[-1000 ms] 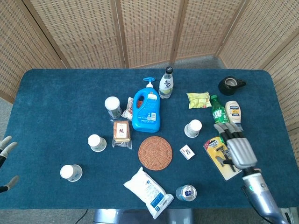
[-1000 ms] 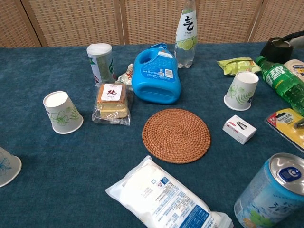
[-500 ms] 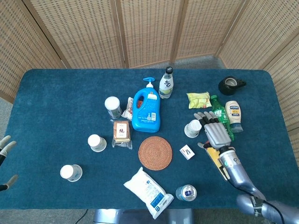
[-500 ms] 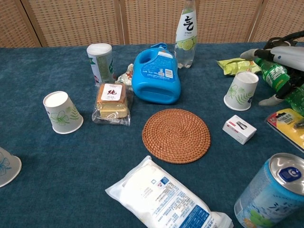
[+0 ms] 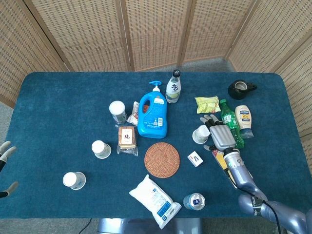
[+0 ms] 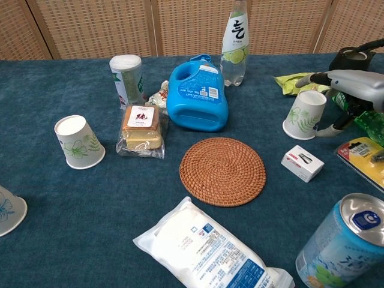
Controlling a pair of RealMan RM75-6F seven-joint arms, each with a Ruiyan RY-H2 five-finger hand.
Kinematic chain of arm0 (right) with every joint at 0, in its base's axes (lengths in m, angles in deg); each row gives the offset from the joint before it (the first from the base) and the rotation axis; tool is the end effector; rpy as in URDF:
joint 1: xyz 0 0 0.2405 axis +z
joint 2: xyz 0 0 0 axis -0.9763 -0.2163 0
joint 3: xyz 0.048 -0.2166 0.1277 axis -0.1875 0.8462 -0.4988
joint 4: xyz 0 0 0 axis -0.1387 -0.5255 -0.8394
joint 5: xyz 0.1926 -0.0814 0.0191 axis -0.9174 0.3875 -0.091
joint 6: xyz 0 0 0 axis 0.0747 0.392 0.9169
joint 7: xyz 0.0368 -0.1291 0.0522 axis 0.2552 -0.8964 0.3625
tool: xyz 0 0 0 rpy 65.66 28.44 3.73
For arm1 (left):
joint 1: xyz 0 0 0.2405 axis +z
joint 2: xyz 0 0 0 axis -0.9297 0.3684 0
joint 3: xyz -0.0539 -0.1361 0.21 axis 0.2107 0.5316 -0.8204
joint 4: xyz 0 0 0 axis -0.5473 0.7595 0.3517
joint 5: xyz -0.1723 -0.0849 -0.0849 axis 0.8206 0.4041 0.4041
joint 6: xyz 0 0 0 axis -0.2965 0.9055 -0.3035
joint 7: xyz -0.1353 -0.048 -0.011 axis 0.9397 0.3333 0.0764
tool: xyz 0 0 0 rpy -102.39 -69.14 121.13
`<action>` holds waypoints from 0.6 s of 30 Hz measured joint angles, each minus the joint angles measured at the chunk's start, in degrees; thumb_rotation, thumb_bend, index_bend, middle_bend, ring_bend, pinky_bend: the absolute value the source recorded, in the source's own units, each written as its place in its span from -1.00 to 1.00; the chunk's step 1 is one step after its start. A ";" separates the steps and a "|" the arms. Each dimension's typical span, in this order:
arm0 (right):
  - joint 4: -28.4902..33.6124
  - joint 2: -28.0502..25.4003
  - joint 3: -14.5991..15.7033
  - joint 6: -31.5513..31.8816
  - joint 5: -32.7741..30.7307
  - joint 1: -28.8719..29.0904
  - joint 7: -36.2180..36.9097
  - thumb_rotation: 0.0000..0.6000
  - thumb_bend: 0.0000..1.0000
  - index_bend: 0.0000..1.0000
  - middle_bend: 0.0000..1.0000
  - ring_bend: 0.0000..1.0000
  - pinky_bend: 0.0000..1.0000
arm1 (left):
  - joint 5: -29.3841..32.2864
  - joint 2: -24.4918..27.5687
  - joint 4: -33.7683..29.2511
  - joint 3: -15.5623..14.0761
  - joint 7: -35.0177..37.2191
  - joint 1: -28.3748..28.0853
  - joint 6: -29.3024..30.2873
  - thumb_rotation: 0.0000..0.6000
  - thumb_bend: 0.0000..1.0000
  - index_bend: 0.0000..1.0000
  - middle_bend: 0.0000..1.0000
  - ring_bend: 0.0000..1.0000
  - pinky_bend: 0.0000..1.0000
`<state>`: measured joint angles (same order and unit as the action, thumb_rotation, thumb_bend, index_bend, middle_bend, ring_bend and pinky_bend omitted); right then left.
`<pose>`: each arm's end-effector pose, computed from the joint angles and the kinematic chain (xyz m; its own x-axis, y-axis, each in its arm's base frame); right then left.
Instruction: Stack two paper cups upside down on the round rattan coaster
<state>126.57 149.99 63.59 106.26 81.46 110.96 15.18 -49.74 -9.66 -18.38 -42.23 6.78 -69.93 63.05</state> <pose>-0.2378 -0.3528 0.0067 0.3853 -0.2316 0.8933 -0.9173 -0.2016 0.3434 -0.2936 0.1343 0.2184 0.4384 0.1722 0.8821 0.8970 -0.0216 -0.4416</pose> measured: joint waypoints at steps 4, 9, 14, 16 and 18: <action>-2.60 1.66 0.77 1.02 1.41 0.06 2.06 1.00 -0.54 -0.49 -0.65 -1.00 -0.51 | 0.21 -0.10 0.03 0.05 -0.11 -0.09 -0.23 1.00 -0.37 -1.00 -1.00 -1.00 -1.00; -5.85 3.50 1.45 2.52 2.81 0.01 3.88 1.00 -0.47 -0.34 -0.59 -1.00 -0.50 | 0.42 -0.12 0.10 0.14 -0.07 -0.04 -0.15 1.00 -0.37 -1.00 -1.00 -1.00 -1.00; -7.51 4.27 1.99 3.12 3.37 -0.10 4.73 1.00 -0.46 -0.31 -0.59 -1.00 -0.50 | 0.47 -0.15 0.11 0.12 -0.09 -0.08 -0.32 1.00 -0.37 -1.00 -1.00 -1.00 -1.00; -7.42 4.13 2.07 3.33 3.55 -0.13 4.81 1.00 -0.46 -0.31 -0.58 -1.00 -0.50 | 0.46 -0.17 0.08 0.11 -0.11 -0.09 -0.37 1.00 -0.37 -1.00 -1.00 -1.00 -1.00; -6.99 3.84 2.08 3.61 3.75 -0.15 4.87 1.00 -0.46 -0.31 -0.58 -1.00 -0.50 | 0.46 -0.20 0.03 0.09 -0.19 -0.10 -0.44 1.00 -0.37 -1.00 -1.00 -1.00 -1.00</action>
<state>119.58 153.83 65.66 109.87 85.21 110.81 20.06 -49.28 -9.86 -18.34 -42.13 6.59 -70.04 62.60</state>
